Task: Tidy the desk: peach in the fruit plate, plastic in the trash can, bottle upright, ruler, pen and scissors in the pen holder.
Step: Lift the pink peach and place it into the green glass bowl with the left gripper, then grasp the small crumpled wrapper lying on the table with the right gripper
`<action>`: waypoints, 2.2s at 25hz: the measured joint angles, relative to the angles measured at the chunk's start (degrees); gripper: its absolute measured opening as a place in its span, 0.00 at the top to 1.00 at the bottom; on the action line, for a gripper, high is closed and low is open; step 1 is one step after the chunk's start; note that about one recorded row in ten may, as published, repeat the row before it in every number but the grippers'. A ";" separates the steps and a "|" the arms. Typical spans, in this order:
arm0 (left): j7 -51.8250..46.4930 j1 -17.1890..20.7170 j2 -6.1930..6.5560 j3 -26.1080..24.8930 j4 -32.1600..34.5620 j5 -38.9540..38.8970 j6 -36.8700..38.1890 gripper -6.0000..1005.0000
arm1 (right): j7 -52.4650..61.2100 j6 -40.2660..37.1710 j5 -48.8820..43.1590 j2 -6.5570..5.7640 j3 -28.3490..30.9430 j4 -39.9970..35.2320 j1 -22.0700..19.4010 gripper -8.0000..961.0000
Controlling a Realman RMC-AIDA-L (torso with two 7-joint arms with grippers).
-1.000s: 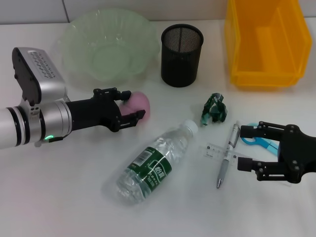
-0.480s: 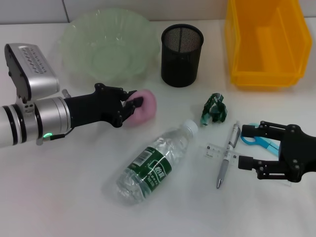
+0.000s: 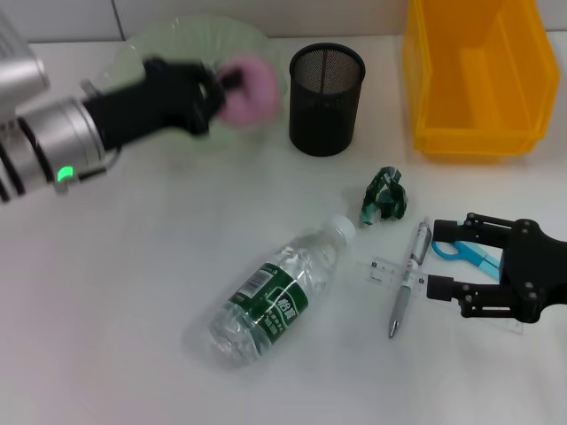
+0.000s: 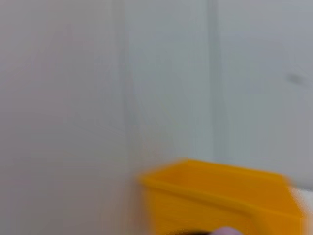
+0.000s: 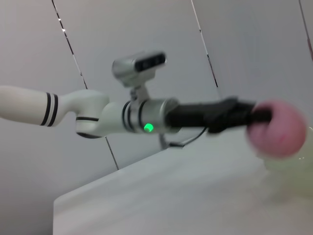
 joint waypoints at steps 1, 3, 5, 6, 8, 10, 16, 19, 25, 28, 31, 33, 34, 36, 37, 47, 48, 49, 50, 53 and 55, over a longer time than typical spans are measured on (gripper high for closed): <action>0.99 -0.56 -0.05 0.02 -0.50 -2.95 -2.61 0.92 | 0.00 0.02 0.00 0.00 -0.03 0.00 0.02 0.14; 3.00 -2.53 -0.07 0.20 -2.47 -7.35 -8.13 0.93 | 0.00 0.08 0.00 0.00 -0.06 0.00 0.06 0.14; 3.82 -4.75 -0.01 0.24 -4.54 -9.09 -13.76 0.94 | 0.01 0.14 0.00 0.00 -0.04 0.00 0.06 0.14; 3.98 -5.78 -0.01 0.24 -5.32 -9.20 -16.94 0.94 | 0.01 0.14 0.00 0.00 0.00 0.00 0.07 0.14; 4.29 -6.95 -0.10 0.28 -6.09 -9.29 -21.89 0.95 | 0.01 0.16 0.00 0.00 0.09 0.04 0.06 0.14; 4.45 -7.33 -0.19 0.44 -6.53 -9.46 -24.19 0.92 | 0.01 0.16 0.00 0.00 0.14 0.05 0.07 0.14; 4.63 -7.30 -0.24 0.52 -7.53 -10.85 -24.72 0.85 | 0.14 0.17 0.00 0.00 0.26 0.09 0.07 0.14; 4.68 -7.13 -0.25 0.55 -7.59 -11.19 -24.76 0.82 | 0.17 0.16 0.00 0.00 0.27 0.09 0.07 0.14; 4.71 -6.75 -0.25 0.60 -7.62 -11.21 -23.65 0.68 | 0.68 0.16 0.00 0.00 0.39 0.09 0.06 0.14; 4.65 -6.44 -0.25 0.66 -7.61 -11.22 -23.11 0.57 | 0.73 0.22 0.55 0.00 0.57 0.05 0.06 0.14; 3.57 -4.86 -0.16 0.67 -7.05 -11.23 -19.94 0.42 | 0.93 0.09 2.10 -0.02 0.62 -0.43 -0.13 0.14; 1.97 -2.79 0.41 0.93 -6.53 -10.70 -12.91 0.33 | 2.25 -0.68 5.11 -0.25 0.66 -1.77 -0.77 0.14; 1.02 -1.76 0.80 1.28 -6.26 -9.93 -8.84 0.29 | 3.46 -1.10 6.62 -0.38 0.67 -2.67 -1.18 0.14; -0.28 0.31 1.66 2.73 -4.95 -7.00 -0.13 0.21 | 8.37 -2.06 10.43 -0.75 0.69 -6.27 -2.18 0.14; -0.56 1.44 2.07 3.57 -4.00 -5.06 4.20 0.21 | 11.31 -2.46 12.00 -0.94 0.68 -8.72 -2.67 0.14; -1.78 9.02 2.50 4.18 1.66 5.08 15.68 0.21 | 52.89 -3.22 -7.67 -2.34 -3.42 -44.34 4.63 0.15; -1.76 9.39 2.41 4.18 1.69 5.09 15.77 0.21 | 57.58 -3.20 -12.36 -2.46 -4.98 -46.19 6.56 0.15; -1.67 9.79 2.33 4.17 1.72 5.08 15.77 0.21 | 60.72 -3.14 -15.80 -2.56 -6.45 -47.03 8.22 0.15; -1.54 10.09 2.15 4.14 1.76 5.04 15.65 0.21 | 63.54 -2.97 -19.12 -2.65 -7.97 -47.47 9.89 0.15; -1.27 10.37 1.78 3.80 1.73 5.04 14.85 0.22 | 67.34 -1.70 -23.70 -2.36 -12.81 -45.92 13.58 0.15; -1.26 10.29 1.73 3.75 1.52 5.09 14.60 0.22 | 69.58 1.14 -26.01 -1.77 -15.97 -44.18 15.17 0.15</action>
